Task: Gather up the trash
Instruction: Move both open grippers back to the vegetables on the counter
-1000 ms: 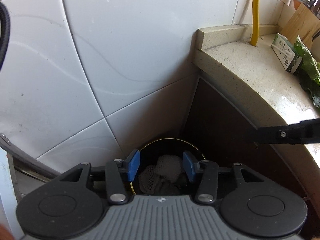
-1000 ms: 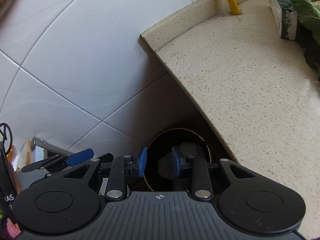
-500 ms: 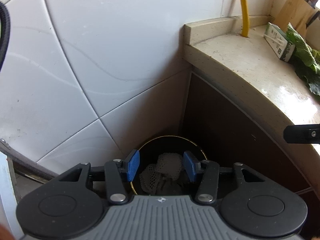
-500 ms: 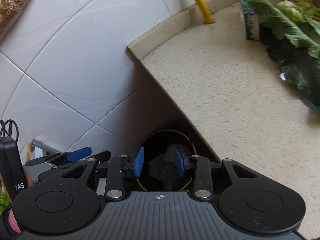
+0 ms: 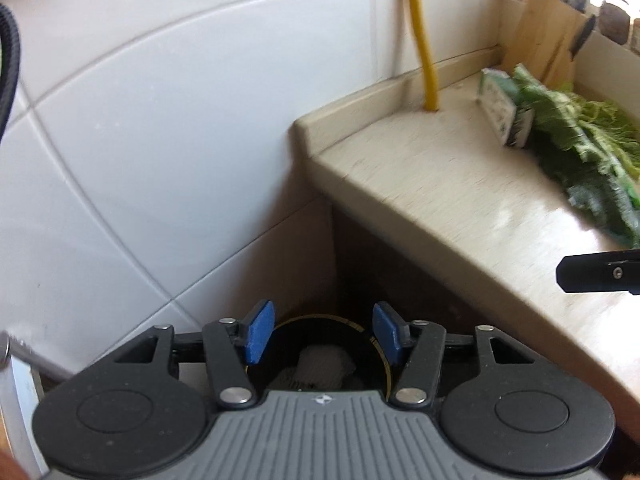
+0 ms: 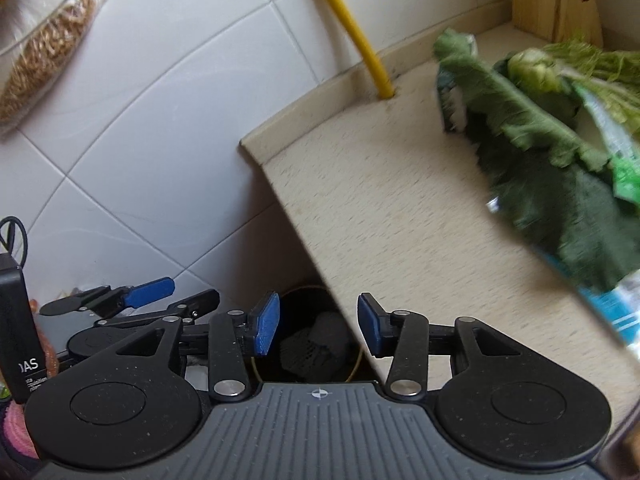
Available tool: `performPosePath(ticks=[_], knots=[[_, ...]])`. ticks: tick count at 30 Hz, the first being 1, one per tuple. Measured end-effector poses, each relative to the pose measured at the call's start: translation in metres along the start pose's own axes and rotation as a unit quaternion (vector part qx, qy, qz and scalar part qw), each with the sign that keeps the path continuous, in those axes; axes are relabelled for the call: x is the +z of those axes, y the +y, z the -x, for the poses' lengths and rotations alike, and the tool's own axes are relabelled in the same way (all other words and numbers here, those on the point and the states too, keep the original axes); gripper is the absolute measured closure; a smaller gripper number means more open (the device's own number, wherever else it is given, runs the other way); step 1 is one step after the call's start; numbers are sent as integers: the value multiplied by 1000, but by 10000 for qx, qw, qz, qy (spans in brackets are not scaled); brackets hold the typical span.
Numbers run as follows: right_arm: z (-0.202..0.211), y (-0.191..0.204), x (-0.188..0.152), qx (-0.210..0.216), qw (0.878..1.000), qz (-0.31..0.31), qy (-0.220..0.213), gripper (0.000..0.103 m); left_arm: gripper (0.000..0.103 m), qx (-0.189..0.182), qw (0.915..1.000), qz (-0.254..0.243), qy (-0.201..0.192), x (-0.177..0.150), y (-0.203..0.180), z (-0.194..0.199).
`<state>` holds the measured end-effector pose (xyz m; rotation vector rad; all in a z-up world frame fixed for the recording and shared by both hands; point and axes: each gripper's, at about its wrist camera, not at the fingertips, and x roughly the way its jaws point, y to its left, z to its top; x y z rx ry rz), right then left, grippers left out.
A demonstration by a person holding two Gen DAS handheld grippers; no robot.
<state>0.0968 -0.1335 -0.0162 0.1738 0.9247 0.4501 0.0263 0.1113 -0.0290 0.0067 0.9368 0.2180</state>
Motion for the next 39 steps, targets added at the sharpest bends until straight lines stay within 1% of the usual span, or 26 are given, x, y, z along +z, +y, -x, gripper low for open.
performPosePath(ticks=[1, 6, 11, 19, 23, 25, 33, 36, 39], knots=[[4, -4, 1, -4, 10000, -21, -31, 47, 51, -18, 10000, -40, -28, 3, -6, 1], [22, -27, 6, -12, 9997, -163, -181, 46, 51, -131, 9995, -276, -107, 17, -35, 3], [40, -49, 9, -250, 9987, -199, -408, 46, 51, -150, 9982, -540, -219, 28, -61, 3], [69, -91, 13, -531, 9947, -472, -747, 42, 50, -382, 9952, -803, -405, 46, -101, 7], [80, -111, 10, -663, 9921, -609, -875, 41, 44, -532, 9936, -884, -466, 56, -120, 8], [82, -121, 9, -718, 9911, -674, -896, 40, 43, -592, 9928, -925, -483, 61, -130, 8], [93, -159, 0, -801, 9882, -933, -911, 40, 43, -901, 9903, -971, -419, 79, -172, 1], [100, -173, -1, -824, 9871, -989, -951, 40, 43, -1032, 9897, -911, -383, 89, -189, -5], [107, -186, -1, -827, 9858, -1055, -1008, 38, 43, -1150, 9902, -742, -258, 101, -204, -15]])
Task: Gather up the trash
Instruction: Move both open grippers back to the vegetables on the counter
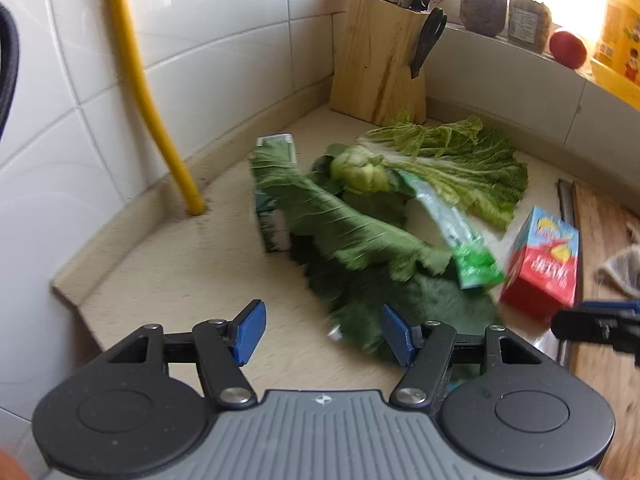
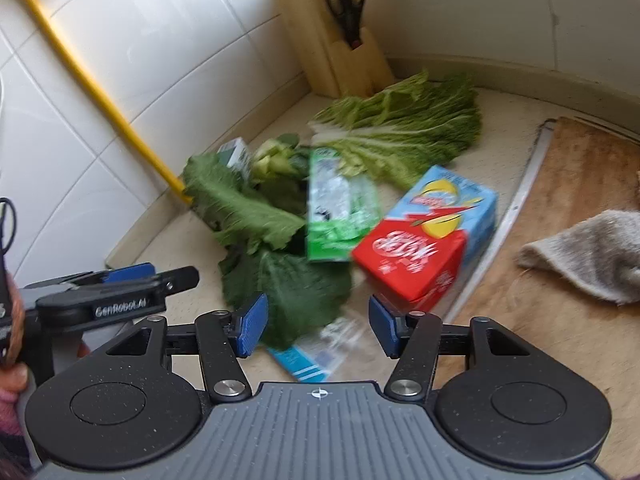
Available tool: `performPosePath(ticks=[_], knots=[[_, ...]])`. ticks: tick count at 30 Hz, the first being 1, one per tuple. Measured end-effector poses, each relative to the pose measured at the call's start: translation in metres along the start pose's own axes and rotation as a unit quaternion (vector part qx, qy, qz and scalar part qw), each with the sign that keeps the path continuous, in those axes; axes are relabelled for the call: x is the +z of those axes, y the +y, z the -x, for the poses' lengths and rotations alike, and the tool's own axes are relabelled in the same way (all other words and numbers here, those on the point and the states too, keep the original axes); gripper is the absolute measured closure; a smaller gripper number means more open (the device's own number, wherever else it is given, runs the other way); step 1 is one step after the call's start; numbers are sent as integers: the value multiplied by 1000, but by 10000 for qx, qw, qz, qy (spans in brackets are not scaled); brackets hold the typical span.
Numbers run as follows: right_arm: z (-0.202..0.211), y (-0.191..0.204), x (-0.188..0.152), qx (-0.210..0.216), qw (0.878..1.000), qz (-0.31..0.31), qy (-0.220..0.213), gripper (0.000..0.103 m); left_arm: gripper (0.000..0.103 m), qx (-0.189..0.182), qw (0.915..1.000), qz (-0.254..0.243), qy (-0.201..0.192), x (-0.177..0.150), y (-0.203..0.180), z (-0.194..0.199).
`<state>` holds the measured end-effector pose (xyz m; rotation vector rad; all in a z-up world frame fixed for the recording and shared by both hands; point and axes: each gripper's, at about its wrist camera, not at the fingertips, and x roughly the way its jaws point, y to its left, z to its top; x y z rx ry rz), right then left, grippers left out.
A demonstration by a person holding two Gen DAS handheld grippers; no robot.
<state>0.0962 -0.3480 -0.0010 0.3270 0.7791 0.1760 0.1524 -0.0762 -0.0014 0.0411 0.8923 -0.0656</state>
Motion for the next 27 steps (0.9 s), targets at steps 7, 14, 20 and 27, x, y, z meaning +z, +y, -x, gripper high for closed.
performPosePath(ticks=[7, 14, 20, 27], knots=[[2, -23, 15, 50, 10000, 11, -75, 37, 43, -79, 9995, 302, -41, 26, -15, -13], [-23, -17, 37, 33, 9999, 113, -93, 36, 42, 96, 9997, 209, -105, 36, 0, -11], [-53, -1, 55, -242, 9994, 257, -13, 32, 42, -26, 9993, 257, -259, 48, 25, -16], [-103, 13, 71, -476, 9984, 289, 134, 29, 41, -118, 9994, 239, -234, 58, 51, -28]])
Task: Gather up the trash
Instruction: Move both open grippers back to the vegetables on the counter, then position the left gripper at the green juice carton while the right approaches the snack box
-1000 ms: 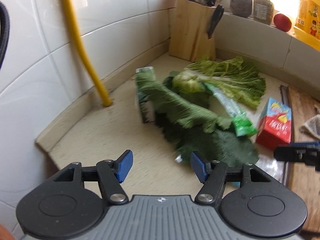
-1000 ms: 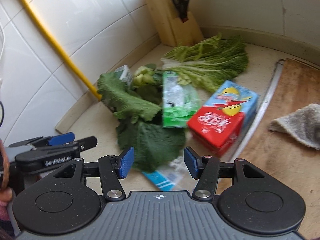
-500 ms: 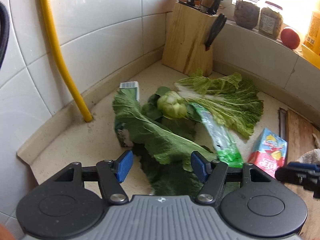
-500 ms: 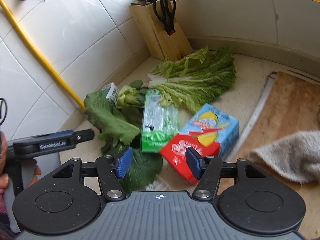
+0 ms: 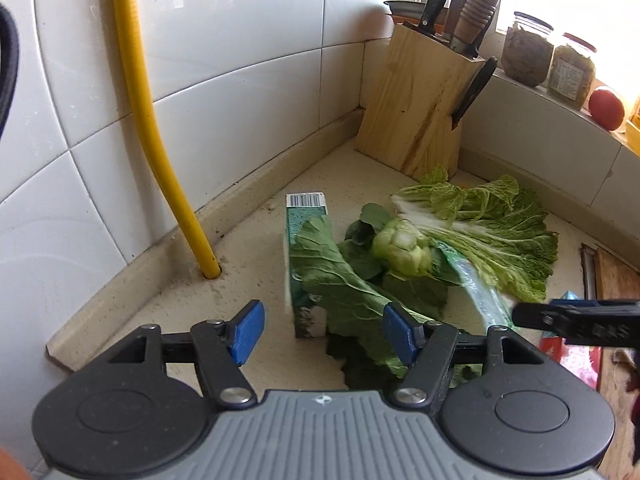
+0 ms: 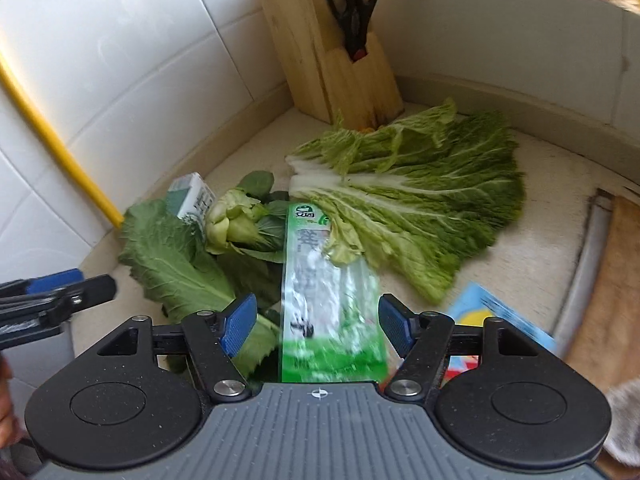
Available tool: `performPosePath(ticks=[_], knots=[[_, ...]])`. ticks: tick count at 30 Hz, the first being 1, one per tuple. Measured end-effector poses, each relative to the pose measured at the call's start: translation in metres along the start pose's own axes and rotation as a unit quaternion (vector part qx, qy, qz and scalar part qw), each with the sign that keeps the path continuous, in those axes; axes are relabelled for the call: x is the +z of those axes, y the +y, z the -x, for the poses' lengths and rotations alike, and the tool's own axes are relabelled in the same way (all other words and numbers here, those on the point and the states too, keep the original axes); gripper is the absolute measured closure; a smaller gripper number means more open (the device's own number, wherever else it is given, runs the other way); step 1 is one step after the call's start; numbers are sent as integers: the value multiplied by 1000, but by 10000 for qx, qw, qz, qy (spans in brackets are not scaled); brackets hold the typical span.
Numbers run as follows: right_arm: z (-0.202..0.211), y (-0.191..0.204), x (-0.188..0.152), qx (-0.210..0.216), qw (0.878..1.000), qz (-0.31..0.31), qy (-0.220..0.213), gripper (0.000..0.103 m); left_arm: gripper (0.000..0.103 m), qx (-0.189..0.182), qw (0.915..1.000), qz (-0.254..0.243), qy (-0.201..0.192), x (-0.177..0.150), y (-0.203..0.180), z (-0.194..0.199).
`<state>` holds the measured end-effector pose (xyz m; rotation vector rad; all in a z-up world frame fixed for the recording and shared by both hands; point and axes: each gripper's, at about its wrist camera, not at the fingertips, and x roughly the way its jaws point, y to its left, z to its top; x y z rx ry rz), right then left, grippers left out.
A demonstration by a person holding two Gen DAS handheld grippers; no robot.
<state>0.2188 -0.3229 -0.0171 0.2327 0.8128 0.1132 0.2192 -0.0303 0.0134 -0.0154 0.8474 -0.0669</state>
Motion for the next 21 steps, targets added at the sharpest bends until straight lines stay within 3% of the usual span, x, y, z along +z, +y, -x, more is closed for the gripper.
performPosePath(ticks=[7, 21], knots=[[-24, 11, 8, -195, 9996, 115, 193, 26, 40, -234, 9997, -85, -53, 12, 16, -10], [-38, -2, 18, -379, 9986, 90, 358, 26, 39, -792, 9965, -252, 58, 19, 6, -21]])
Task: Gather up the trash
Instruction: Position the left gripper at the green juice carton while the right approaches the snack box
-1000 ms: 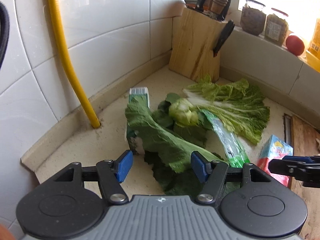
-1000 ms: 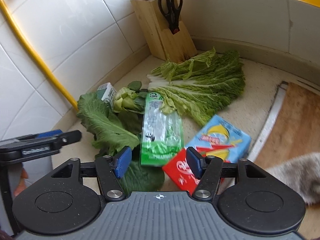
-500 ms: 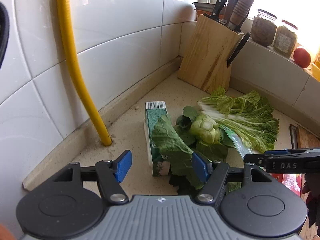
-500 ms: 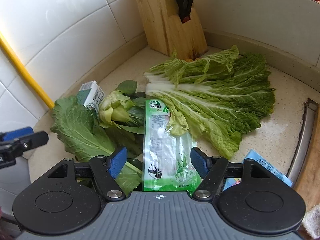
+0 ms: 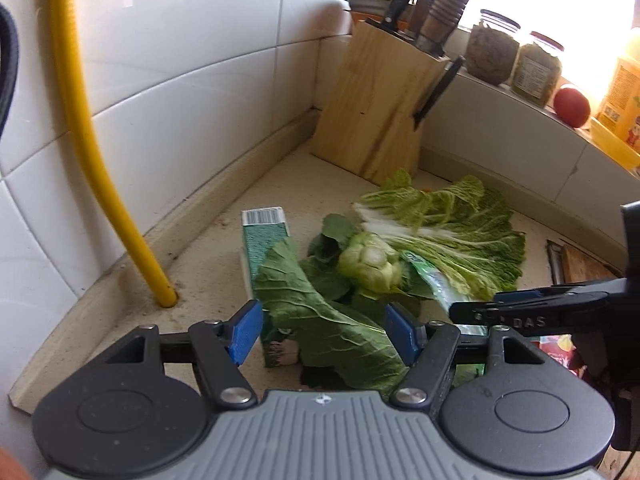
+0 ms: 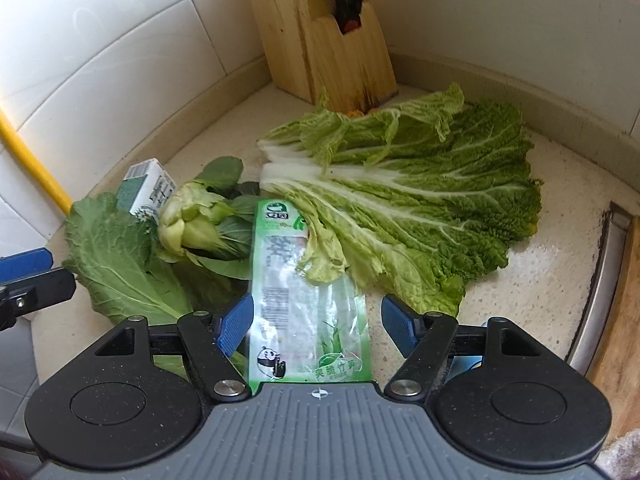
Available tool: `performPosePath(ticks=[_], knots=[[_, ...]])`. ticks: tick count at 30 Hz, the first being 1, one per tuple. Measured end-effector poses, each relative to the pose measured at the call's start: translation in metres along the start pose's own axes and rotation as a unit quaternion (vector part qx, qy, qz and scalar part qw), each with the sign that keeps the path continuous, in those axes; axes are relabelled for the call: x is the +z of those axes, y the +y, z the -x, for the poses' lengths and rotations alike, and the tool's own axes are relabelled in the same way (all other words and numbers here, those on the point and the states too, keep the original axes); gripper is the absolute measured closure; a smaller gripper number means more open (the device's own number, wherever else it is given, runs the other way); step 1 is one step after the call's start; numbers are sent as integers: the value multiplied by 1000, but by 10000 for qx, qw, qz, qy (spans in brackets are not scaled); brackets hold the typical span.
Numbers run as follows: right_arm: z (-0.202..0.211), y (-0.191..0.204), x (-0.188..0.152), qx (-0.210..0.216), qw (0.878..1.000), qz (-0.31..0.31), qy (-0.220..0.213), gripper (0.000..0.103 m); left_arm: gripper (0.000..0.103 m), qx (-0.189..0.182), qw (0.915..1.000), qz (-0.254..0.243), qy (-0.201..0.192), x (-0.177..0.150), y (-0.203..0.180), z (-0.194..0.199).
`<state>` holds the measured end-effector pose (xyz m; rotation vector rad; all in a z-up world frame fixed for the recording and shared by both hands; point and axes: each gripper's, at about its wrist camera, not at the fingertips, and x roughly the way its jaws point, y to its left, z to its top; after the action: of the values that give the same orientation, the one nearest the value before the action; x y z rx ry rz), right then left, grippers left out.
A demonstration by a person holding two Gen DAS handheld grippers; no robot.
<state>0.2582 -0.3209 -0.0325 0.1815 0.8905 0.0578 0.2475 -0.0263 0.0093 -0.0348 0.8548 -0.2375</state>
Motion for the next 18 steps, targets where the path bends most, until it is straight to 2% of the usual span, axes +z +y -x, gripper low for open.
performPosePath(ticks=[3, 7, 14, 18], knots=[[-4, 0, -1, 30, 10000, 24, 57, 26, 39, 90, 9999, 63, 0, 0, 4, -1], [-6, 6, 0, -8, 9999, 155, 73, 26, 39, 32, 9997, 221, 80, -1, 12, -2], [-9, 9, 5, -88, 9996, 238, 114, 25, 39, -283, 9990, 220, 279, -17, 7, 2], [-13, 12, 7, -123, 9992, 334, 156, 25, 39, -511, 9967, 386, 491, -23, 4, -6]])
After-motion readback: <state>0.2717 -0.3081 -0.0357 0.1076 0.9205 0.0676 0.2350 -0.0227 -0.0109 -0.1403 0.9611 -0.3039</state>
